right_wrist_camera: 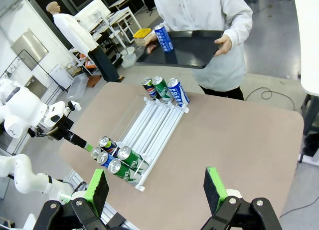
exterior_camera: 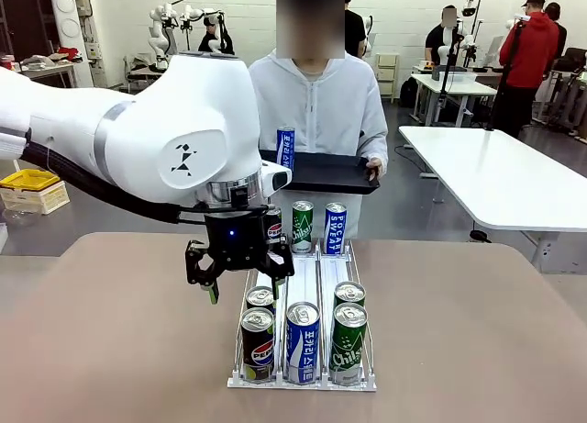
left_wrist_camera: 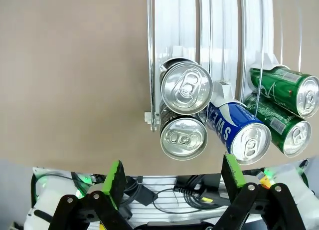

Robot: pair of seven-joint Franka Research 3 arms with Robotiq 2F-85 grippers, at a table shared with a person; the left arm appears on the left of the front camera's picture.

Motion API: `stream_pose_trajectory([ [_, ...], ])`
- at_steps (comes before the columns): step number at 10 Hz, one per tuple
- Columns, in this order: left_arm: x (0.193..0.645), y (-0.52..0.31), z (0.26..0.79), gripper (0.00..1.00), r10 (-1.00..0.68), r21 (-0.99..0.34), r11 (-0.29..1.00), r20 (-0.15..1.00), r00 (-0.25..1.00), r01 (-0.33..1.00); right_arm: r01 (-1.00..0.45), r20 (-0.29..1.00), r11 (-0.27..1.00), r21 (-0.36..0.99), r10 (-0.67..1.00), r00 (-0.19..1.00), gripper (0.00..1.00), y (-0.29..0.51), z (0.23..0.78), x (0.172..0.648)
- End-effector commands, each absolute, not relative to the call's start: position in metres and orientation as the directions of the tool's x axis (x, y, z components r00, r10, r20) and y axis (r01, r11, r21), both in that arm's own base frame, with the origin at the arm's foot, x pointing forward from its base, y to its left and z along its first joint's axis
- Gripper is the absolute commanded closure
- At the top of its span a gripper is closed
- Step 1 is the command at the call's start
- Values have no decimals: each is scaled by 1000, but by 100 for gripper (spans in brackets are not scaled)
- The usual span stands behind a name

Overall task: Retrieve and hand over the desired beverage to the person.
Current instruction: Pick up another can of the same type that the person held from the Automatic Can Dispenser.

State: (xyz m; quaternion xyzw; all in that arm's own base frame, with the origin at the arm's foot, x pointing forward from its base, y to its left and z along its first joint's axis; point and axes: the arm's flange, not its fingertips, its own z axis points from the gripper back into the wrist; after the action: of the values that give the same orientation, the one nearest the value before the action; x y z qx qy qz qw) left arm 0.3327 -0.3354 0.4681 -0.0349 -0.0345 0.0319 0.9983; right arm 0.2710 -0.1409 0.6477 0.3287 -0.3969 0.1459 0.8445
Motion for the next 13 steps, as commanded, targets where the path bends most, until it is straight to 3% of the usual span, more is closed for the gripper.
stream_pose_trajectory([
  [1, 327, -343, 455, 0, 43, -104, 994, 96, 994, -32, -530, 778, 720, 448, -22, 628, 0, -140, 648, 274],
  [8, 339, -339, 442, 0, -174, -86, 980, 56, 983, 179, -530, 778, 720, 448, -22, 628, 0, -140, 648, 274],
  [13, 340, -343, 433, 0, -191, -60, 979, 66, 979, 195, -530, 778, 720, 448, -22, 628, 0, -140, 648, 274],
])
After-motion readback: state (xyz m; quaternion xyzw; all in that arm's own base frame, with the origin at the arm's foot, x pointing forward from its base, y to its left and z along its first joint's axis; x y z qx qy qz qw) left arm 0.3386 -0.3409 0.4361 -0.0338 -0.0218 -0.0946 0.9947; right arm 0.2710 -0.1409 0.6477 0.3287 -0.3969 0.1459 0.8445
